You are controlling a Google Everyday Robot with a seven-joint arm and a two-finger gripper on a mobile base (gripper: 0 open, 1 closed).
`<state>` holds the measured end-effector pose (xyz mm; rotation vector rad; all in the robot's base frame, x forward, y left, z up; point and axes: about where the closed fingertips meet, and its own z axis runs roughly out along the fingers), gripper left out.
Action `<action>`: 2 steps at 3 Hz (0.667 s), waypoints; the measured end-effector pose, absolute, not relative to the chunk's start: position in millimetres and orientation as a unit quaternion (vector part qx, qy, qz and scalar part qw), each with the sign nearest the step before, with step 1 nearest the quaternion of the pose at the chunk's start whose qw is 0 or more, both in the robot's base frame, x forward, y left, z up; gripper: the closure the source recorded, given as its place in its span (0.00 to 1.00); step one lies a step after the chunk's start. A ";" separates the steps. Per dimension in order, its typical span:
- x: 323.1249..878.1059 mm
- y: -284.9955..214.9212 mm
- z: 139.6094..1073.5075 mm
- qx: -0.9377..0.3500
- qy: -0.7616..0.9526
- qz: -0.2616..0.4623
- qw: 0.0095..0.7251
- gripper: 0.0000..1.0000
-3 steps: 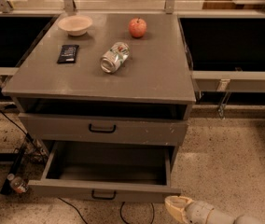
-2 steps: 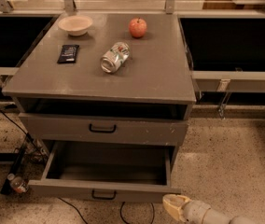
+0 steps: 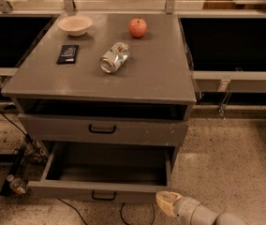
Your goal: Close middle drawer
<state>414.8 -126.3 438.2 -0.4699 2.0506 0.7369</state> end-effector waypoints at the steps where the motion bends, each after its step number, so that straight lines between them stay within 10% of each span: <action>1: 420.1 -123.7 432.2 -0.182 0.826 0.303 0.440 1.00; 2: 421.4 -123.0 432.7 -0.180 0.825 0.305 0.440 1.00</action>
Offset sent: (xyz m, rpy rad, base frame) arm 0.0172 0.0054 -0.0166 0.0480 0.0161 -0.0179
